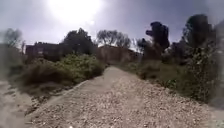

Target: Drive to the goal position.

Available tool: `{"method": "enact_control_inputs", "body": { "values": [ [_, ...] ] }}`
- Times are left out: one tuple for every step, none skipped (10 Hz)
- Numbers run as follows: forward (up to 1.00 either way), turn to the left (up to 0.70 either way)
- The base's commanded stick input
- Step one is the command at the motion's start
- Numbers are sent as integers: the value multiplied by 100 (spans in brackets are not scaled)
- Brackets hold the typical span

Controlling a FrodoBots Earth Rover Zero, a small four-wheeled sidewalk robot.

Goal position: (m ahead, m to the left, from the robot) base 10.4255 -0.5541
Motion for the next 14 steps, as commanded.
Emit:
{"method": "enact_control_inputs", "body": {
  "values": [
    [0, 0],
    [0, 0],
    [0, 0],
    [0, 0],
    [0, 0],
    [0, 0],
    [0, 0],
    [0, 0],
    [0, 0],
    [30, 0],
    [70, 0],
    [70, 0],
    [70, 0],
    [70, 0]
  ]
}}
